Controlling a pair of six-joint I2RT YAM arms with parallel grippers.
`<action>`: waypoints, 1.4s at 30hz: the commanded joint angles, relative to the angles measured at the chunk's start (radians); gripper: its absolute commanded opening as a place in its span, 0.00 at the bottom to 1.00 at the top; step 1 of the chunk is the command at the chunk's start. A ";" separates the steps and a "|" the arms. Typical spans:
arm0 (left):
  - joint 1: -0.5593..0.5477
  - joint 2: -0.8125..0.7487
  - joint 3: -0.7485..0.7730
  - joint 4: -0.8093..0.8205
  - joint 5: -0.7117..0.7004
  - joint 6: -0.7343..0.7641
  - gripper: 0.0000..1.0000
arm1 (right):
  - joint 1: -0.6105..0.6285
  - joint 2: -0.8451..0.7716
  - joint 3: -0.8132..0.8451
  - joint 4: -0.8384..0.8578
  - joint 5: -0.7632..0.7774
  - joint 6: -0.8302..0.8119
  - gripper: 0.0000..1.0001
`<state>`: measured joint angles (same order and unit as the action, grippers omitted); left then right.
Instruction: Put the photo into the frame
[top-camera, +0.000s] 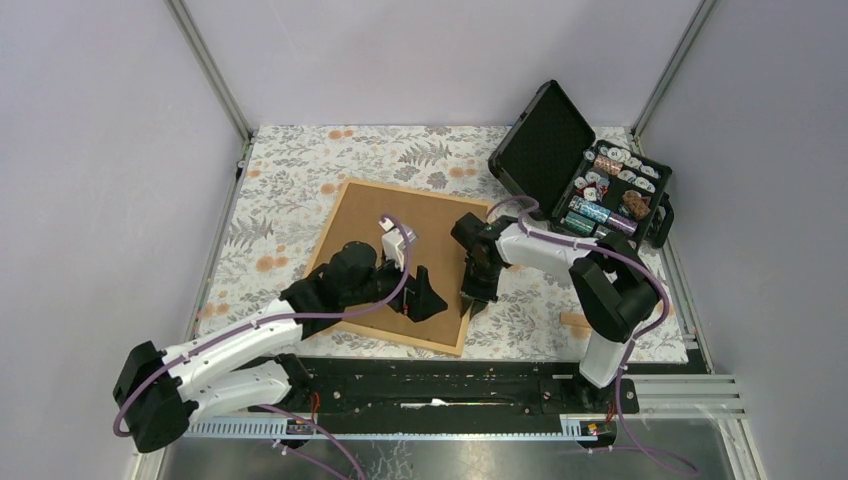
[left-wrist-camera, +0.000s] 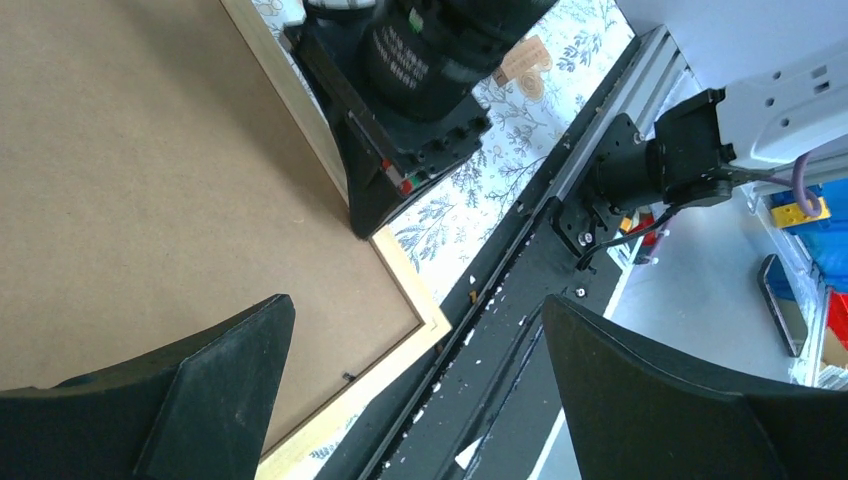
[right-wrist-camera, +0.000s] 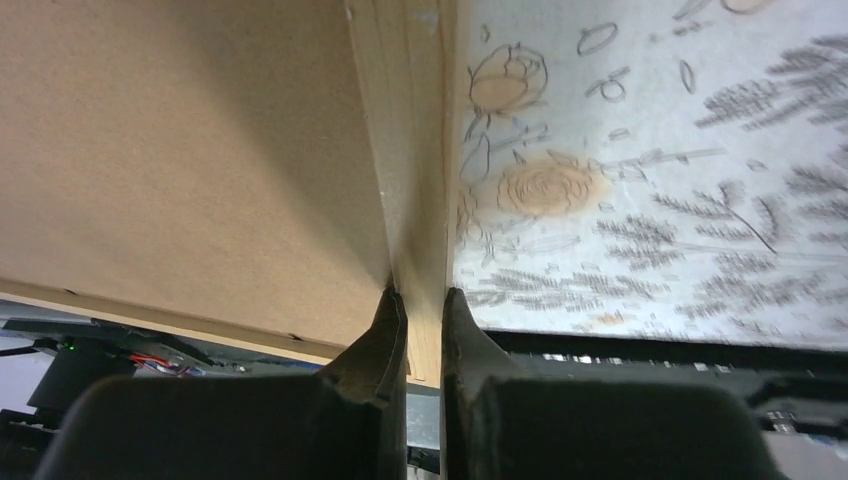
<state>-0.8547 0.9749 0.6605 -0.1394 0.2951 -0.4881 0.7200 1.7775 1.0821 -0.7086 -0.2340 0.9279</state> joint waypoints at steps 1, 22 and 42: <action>-0.102 -0.019 -0.094 0.284 -0.061 0.051 0.99 | -0.011 -0.039 0.152 -0.249 0.058 -0.047 0.00; -0.849 0.498 -0.255 0.930 -1.234 0.928 0.99 | -0.159 -0.109 0.123 -0.290 -0.123 -0.153 0.00; -0.780 1.021 -0.127 1.687 -1.435 1.536 0.63 | -0.161 -0.203 0.028 -0.239 -0.157 -0.110 0.00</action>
<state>-1.6512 2.0041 0.4904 1.3895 -1.1072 0.9760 0.5636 1.6348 1.1069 -0.9279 -0.3038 0.7830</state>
